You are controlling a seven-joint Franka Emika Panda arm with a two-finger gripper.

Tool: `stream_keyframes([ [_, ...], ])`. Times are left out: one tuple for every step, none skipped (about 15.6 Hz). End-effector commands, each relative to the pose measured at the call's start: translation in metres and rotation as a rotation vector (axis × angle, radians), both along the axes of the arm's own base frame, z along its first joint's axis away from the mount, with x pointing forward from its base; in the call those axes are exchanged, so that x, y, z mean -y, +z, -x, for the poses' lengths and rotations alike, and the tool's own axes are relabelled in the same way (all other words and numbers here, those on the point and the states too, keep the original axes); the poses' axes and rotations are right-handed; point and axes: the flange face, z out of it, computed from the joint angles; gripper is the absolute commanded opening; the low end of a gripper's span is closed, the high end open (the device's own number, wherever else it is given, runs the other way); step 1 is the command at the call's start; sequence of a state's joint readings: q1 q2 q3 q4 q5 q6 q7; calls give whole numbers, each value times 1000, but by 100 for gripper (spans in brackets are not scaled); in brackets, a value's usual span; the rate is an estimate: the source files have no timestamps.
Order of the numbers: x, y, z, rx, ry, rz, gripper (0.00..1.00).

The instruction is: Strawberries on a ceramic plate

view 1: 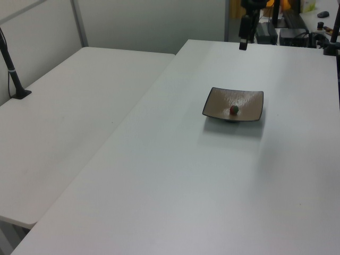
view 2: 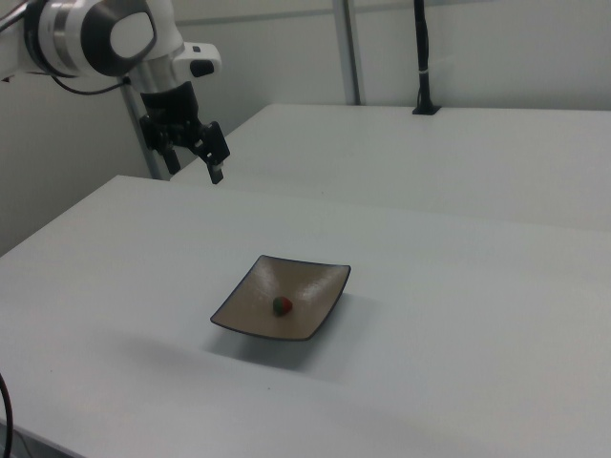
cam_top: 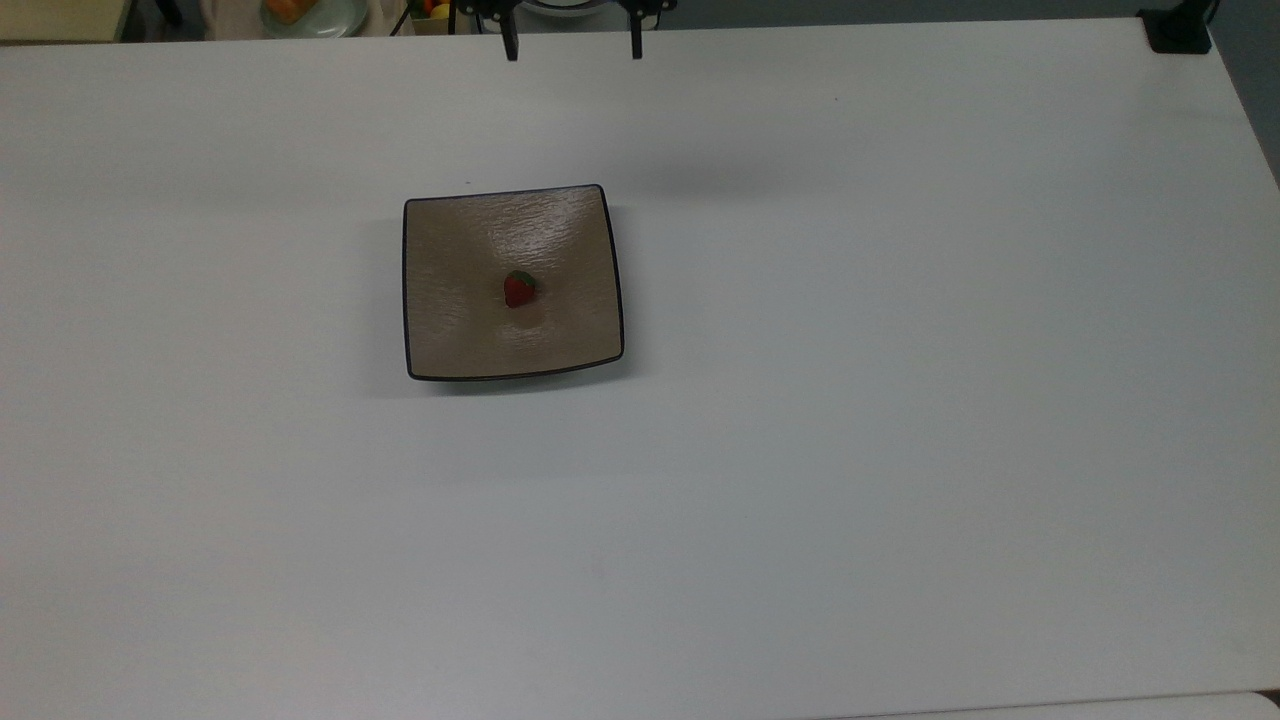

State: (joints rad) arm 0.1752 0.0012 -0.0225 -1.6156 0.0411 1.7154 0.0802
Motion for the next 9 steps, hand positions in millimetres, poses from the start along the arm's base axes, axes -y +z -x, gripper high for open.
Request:
stream_keyframes([
  [-2, 3, 8, -9, 0, -29, 100],
  [-3, 2, 7, -9, 3, -29, 100],
  [-3, 3, 8, -7, 12, -28, 100],
  [-1, 2, 7, -7, 14, -28, 100],
  [-1, 1, 6, -8, 14, -27, 100],
  [-1, 2, 6, -7, 14, -26, 100],
  [-1, 1, 6, -10, 12, -26, 100],
  [0, 1, 6, -10, 6, -28, 100],
  [0, 1, 6, -12, 6, -27, 100],
])
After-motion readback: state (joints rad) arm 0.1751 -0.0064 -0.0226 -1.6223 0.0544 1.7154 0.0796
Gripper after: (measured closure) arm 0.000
